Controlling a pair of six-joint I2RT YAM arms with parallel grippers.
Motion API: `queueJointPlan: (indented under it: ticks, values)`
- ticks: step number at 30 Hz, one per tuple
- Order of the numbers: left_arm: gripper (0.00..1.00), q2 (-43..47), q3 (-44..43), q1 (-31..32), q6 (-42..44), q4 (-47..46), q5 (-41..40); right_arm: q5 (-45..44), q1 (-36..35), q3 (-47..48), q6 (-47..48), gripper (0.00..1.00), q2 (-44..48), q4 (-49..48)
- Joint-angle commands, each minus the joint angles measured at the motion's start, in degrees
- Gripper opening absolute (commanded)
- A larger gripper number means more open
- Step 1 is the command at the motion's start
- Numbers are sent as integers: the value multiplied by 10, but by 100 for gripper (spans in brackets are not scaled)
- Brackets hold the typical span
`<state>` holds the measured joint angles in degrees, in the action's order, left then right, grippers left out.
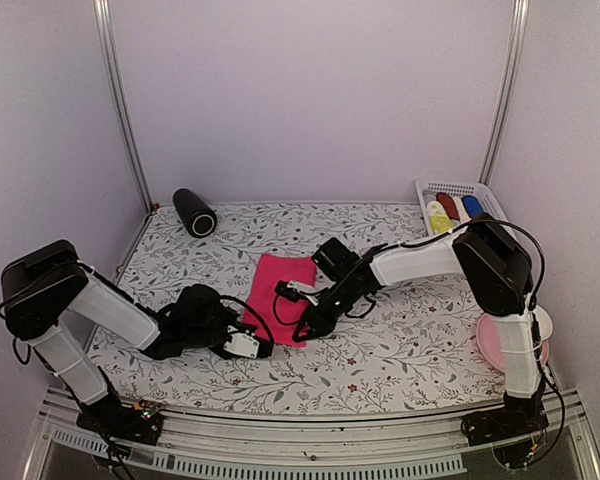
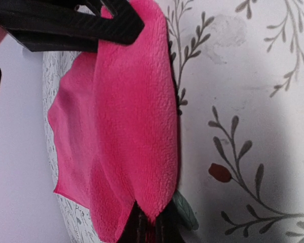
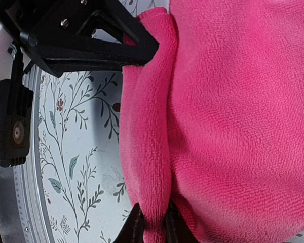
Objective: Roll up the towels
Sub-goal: Roll the towel at the center of the board.
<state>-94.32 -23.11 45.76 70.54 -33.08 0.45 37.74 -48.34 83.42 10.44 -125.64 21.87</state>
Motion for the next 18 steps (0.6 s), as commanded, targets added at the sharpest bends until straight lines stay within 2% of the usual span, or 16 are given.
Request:
queueJointPlan:
  ticks: [1,4,10,14,18]
  values:
    - [0,13,-13,-1,-35,166,47,-93,11,-22,15,18,22,27]
    - [0,24,-34,-9,-52,221,74,-137,11,-58,22,34,73,-2]
    - [0,27,-93,-44,-91,340,148,-202,-1,-188,49,55,218,-134]
    - [0,11,-141,-70,-102,408,196,-248,-43,-272,88,63,285,-242]
    - [0,-7,-176,-83,-102,461,228,-301,-105,-324,149,64,298,-324]
